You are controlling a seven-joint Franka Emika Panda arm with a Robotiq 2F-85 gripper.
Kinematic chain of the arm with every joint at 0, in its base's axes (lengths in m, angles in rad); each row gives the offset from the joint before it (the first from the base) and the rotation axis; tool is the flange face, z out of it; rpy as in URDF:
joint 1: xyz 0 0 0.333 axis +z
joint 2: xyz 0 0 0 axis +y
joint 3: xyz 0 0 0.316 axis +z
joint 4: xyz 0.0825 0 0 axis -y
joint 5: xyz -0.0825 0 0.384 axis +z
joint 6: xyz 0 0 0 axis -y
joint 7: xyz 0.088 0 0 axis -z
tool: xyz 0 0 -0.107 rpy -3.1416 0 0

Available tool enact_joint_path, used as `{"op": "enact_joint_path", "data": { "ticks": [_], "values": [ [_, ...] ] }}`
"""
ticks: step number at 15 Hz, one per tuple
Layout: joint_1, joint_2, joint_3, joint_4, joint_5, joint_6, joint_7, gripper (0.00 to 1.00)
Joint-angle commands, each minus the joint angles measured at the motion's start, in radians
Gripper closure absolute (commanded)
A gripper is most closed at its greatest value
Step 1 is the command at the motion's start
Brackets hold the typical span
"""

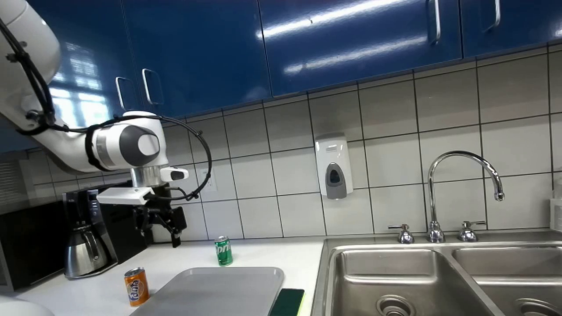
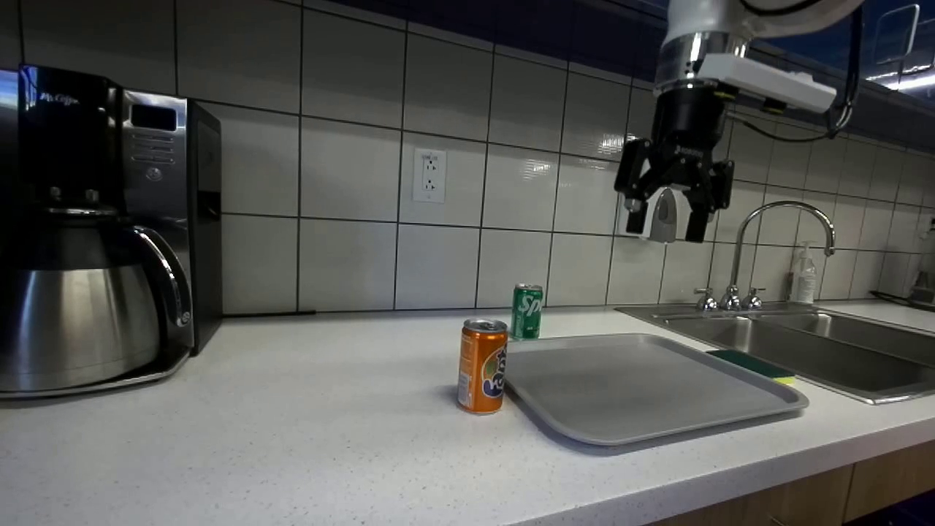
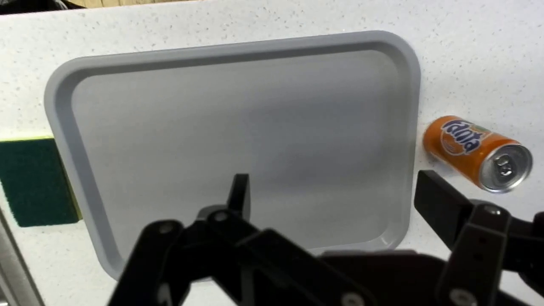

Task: Put the cans on the tray.

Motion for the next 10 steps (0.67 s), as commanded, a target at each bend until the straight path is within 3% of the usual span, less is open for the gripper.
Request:
{"op": "enact_joint_path", "data": {
  "ticks": [1, 6, 10],
  "values": [
    [-0.029, 0.061, -0.063, -0.028, -0.008, 0.083, -0.111, 0.00],
    [-0.060, 0.173, -0.142, 0.021, -0.001, 0.165, -0.249, 0.00],
    [-0.077, 0.265, -0.167, 0.101, -0.004, 0.195, -0.282, 0.00]
  ]
}}
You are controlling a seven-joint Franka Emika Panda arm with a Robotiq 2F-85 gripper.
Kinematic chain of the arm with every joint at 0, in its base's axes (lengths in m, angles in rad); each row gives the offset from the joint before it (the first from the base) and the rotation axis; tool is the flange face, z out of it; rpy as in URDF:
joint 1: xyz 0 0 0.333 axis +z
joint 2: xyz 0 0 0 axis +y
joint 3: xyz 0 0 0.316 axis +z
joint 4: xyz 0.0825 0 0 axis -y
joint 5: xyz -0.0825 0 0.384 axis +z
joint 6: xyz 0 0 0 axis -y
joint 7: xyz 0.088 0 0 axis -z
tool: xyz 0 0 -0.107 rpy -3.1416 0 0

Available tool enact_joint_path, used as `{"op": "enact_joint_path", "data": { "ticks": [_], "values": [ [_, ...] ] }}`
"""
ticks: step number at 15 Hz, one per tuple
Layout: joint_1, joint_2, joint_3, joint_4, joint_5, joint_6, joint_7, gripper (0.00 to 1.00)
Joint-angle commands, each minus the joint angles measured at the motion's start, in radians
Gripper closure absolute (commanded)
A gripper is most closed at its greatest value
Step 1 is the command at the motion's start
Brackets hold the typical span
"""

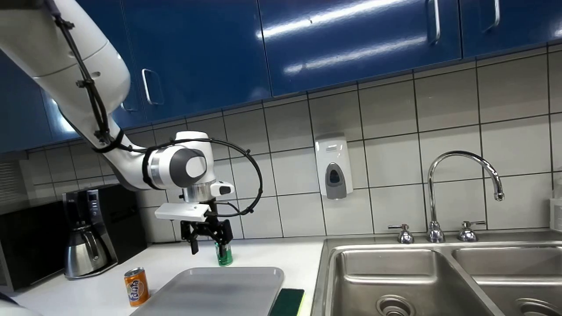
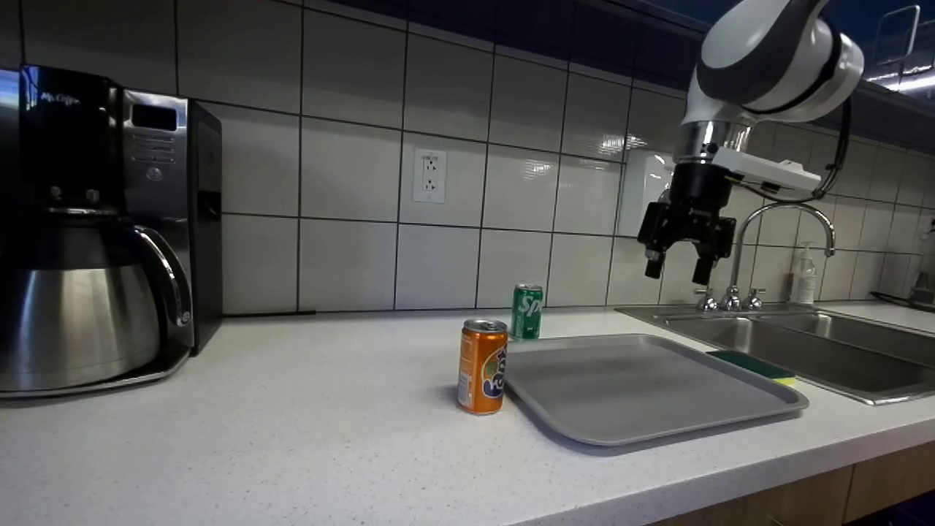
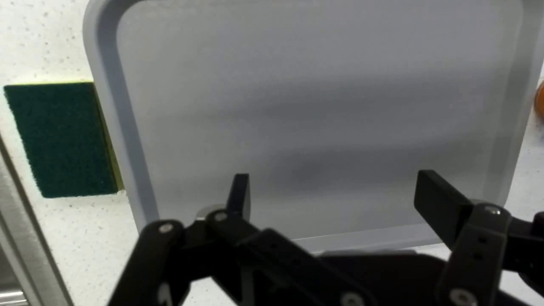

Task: Put the cans on the tray.

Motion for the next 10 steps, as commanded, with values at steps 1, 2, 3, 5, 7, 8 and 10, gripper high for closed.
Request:
{"op": "enact_joint_path", "data": {
  "ticks": [1, 2, 3, 5, 7, 8, 10],
  "values": [
    [-0.021, 0.099, -0.008, 0.106, -0.004, 0.013, -0.028, 0.00],
    [-0.023, 0.119, -0.008, 0.127, -0.006, 0.015, -0.028, 0.00],
    [-0.023, 0.140, -0.008, 0.152, -0.006, 0.015, -0.023, 0.00],
    [-0.022, 0.187, -0.007, 0.207, -0.014, 0.010, -0.016, 0.00],
    [-0.018, 0.233, -0.003, 0.266, -0.020, 0.003, -0.010, 0.00],
    [-0.017, 0.254, -0.002, 0.291, -0.024, 0.002, -0.005, 0.00],
    [-0.014, 0.304, 0.001, 0.351, -0.031, -0.002, -0.001, 0.00]
  ]
}}
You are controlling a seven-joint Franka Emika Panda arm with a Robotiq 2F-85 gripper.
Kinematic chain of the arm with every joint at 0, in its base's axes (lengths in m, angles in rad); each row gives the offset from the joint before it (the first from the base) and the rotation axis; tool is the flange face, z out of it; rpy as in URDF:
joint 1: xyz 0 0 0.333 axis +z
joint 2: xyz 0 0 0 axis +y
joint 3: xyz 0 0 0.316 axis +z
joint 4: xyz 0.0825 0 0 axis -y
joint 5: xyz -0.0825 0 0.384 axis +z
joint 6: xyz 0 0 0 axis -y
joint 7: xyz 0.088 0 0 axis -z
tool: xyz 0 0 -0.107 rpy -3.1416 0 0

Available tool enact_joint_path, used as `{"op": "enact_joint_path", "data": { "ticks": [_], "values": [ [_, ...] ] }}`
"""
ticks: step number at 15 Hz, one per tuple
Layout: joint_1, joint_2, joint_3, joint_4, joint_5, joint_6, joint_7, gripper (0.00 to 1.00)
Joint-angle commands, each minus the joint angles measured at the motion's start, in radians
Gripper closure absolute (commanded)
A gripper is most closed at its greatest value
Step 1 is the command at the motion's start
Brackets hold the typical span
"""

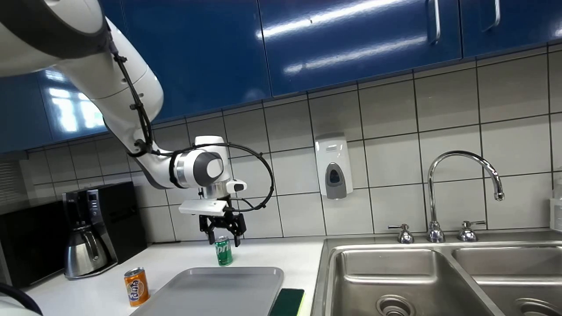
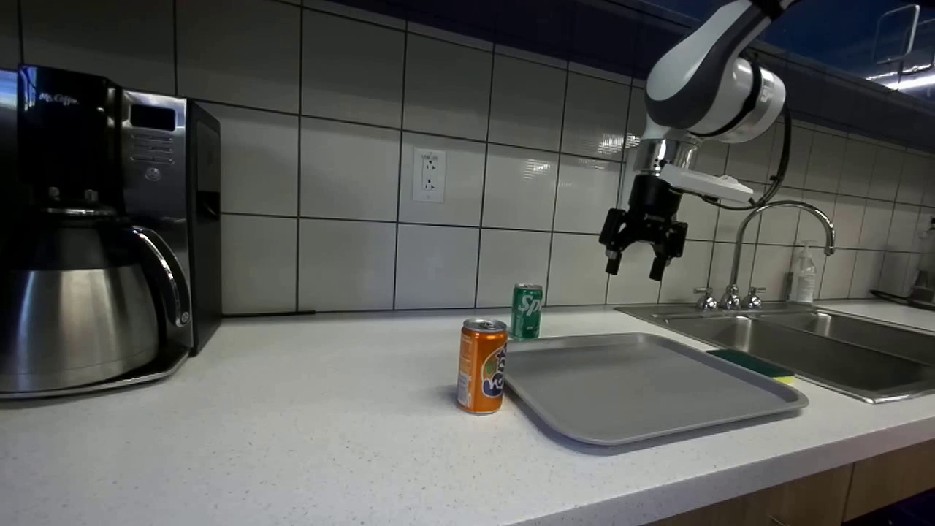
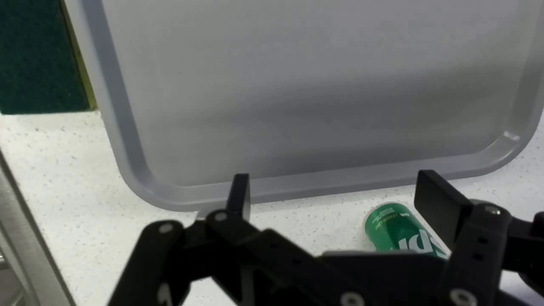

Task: Put the cans on the tray.

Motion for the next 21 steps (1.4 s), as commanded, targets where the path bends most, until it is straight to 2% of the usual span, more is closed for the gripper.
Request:
{"op": "enact_joint_path", "data": {
  "ticks": [1, 12, 21],
  "values": [
    [-0.005, 0.107, 0.014, 0.140, -0.030, -0.023, 0.006, 0.00],
    [0.038, 0.371, 0.014, 0.487, -0.079, -0.092, 0.063, 0.00],
    [0.101, 0.461, 0.045, 0.706, -0.084, -0.214, 0.057, 0.00]
  ]
}}
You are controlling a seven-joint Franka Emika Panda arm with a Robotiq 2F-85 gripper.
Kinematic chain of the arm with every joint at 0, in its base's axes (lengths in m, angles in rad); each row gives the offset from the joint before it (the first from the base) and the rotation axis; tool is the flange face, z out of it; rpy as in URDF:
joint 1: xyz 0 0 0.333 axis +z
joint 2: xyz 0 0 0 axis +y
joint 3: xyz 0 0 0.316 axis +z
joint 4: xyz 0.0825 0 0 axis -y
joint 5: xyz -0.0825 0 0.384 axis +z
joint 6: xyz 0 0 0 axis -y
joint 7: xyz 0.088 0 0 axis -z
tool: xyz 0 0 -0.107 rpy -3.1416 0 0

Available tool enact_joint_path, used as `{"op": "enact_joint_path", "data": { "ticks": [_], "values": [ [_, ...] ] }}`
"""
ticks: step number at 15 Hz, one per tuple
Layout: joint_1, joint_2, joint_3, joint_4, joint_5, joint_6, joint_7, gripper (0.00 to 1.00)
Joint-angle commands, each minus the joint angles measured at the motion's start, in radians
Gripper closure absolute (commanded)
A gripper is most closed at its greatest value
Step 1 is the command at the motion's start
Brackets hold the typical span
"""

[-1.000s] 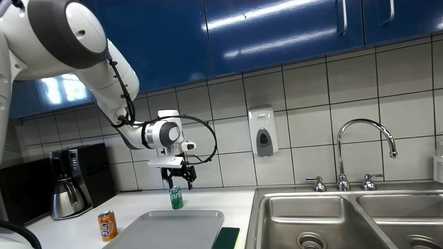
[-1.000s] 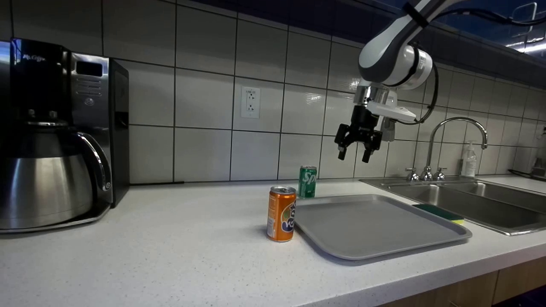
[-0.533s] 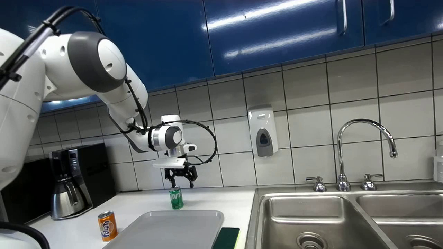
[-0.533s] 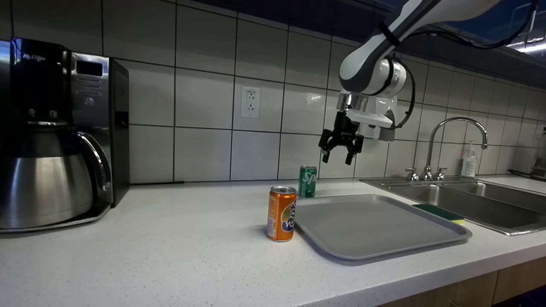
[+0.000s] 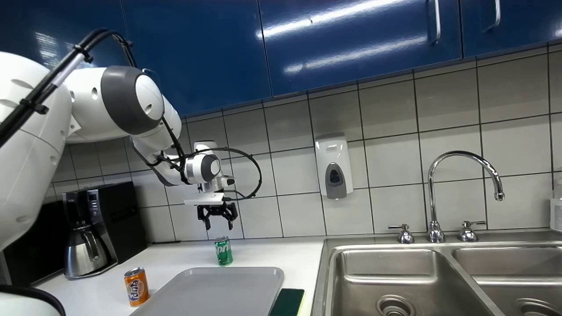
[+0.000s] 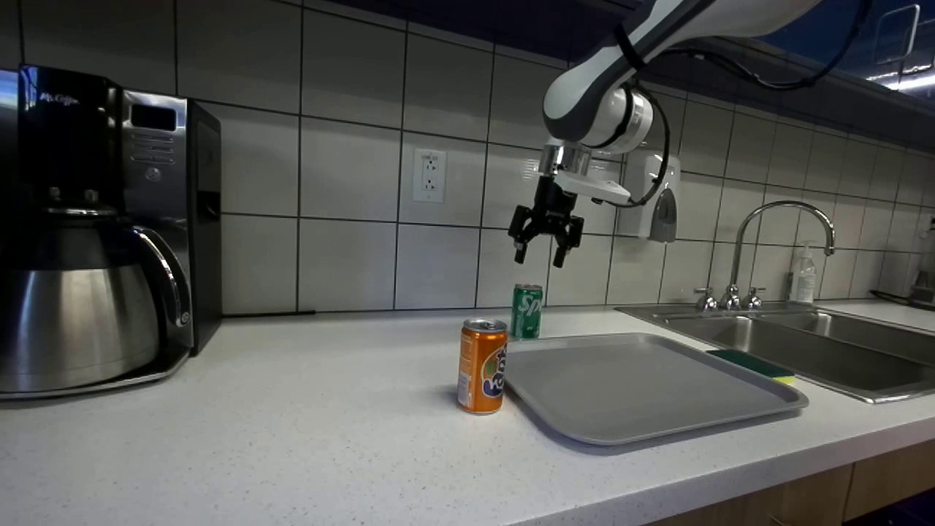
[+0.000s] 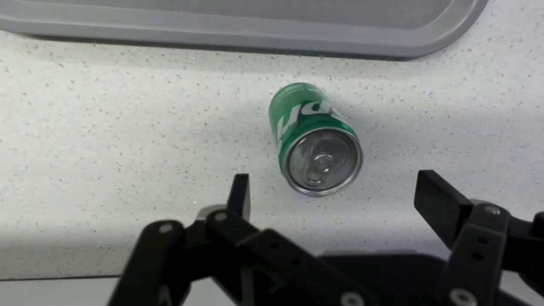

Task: Put the cans on the tray.

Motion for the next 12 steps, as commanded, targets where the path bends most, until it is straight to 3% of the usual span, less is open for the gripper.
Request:
{"op": "enact_joint_path", "data": {
  "ticks": [1, 12],
  "values": [
    [0.007, 0.070, 0.016, 0.120, -0.023, -0.075, 0.024, 0.00],
    [0.016, 0.199, 0.009, 0.245, -0.046, -0.142, 0.011, 0.00]
  ]
}}
